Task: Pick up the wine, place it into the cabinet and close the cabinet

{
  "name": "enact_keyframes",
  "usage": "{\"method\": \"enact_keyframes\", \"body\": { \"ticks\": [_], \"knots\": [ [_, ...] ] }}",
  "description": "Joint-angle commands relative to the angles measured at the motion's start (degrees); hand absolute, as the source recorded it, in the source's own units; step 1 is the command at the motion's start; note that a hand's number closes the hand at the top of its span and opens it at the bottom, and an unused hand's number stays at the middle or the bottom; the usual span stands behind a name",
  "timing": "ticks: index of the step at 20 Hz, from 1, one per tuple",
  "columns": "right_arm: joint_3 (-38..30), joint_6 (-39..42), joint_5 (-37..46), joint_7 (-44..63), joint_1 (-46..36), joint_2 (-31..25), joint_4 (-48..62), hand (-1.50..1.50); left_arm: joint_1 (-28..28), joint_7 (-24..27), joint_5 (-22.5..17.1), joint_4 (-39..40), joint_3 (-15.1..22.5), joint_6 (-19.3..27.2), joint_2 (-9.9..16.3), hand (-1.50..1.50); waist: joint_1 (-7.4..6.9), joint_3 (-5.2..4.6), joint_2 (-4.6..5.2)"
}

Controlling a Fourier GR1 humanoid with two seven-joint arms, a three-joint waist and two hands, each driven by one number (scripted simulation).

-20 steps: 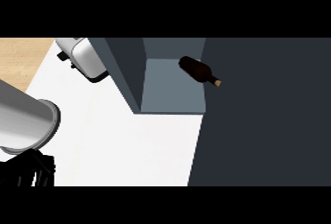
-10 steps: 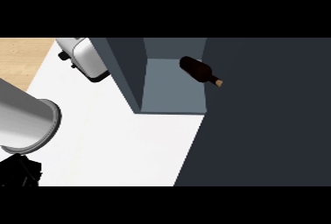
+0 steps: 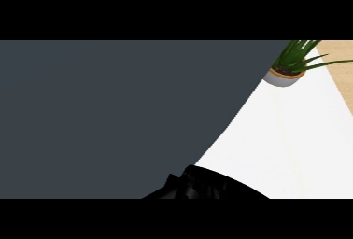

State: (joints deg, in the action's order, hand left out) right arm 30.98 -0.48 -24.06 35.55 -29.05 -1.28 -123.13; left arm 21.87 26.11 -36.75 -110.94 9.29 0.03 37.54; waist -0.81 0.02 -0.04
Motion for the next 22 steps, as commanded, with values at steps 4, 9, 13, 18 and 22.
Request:
{"method": "enact_keyframes", "body": {
  "ticks": [4,9,13,18,22],
  "knots": [
    [-2.95,-8.73,-4.14,-2.21,-14.59,1.23,12.01,1.50,-2.52,-2.06,0.76,1.89,-2.60,-2.50,-1.53,1.50,0.11,-0.06,0.05],
    [-2.83,-10.54,-6.77,-8.99,-18.29,1.25,21.45,1.50,-0.11,-5.15,1.69,-3.10,-2.98,-0.86,-3.05,1.50,-0.15,-0.03,0.04],
    [-1.97,-10.81,-8.58,-15.66,-17.88,1.27,28.05,1.50,0.69,-2.92,2.40,0.26,-4.71,-4.27,-3.81,1.50,-0.17,-0.04,0.07],
    [-8.35,-5.04,-9.39,-15.67,-16.34,1.28,33.34,1.50,0.56,-4.47,1.89,-0.65,-7.01,-5.93,-3.71,1.50,0.13,-0.02,0.07],
    [-10.08,-1.43,-8.50,-20.59,-16.27,1.22,41.08,1.50,5.26,-4.03,0.20,-1.89,-9.49,-10.39,-2.22,1.50,-0.48,-0.03,0.12]
  ]
}}
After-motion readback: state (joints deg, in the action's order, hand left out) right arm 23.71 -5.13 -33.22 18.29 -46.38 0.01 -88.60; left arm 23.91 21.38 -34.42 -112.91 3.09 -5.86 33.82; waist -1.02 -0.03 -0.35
